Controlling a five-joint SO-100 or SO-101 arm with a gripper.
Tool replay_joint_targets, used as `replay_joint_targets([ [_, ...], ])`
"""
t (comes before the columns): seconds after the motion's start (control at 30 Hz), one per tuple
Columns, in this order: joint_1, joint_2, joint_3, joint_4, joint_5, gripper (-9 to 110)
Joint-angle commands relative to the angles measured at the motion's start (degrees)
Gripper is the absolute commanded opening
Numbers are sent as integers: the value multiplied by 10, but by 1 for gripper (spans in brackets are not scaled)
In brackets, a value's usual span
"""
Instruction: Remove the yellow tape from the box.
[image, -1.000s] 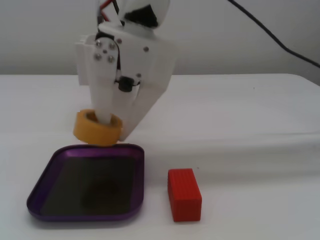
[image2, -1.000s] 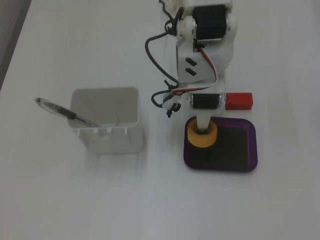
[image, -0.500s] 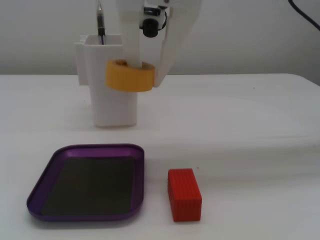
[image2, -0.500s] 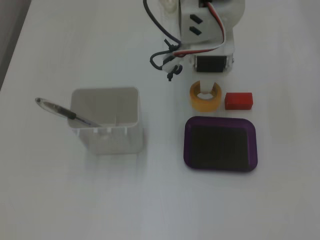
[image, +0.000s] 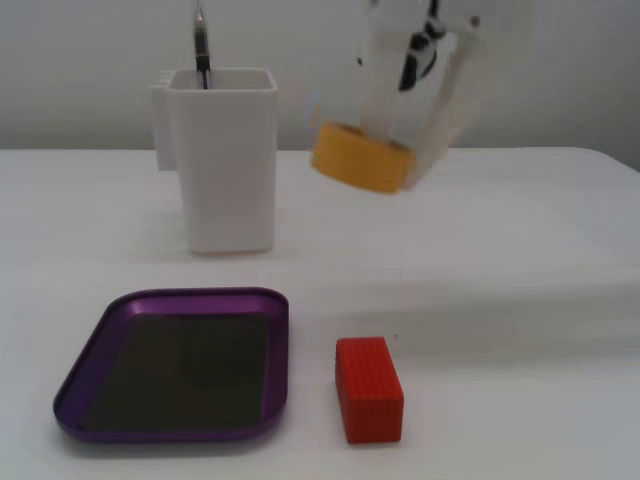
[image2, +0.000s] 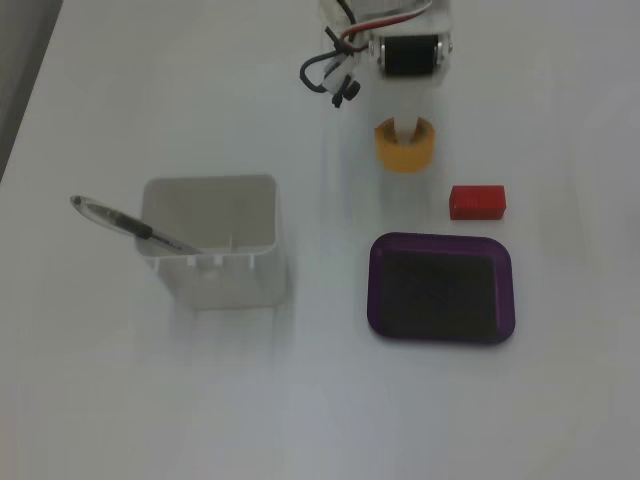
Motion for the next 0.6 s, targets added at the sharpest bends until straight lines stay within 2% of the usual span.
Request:
replay_joint_targets([
  [0.0, 4, 82, 172, -122, -2, -1],
  [0.13, 4, 85, 238, -174, -2, -1],
  [0.47, -4, 83, 284, -234, -2, 0],
  [0.57, 0, 69, 303, -250, -25, 4],
])
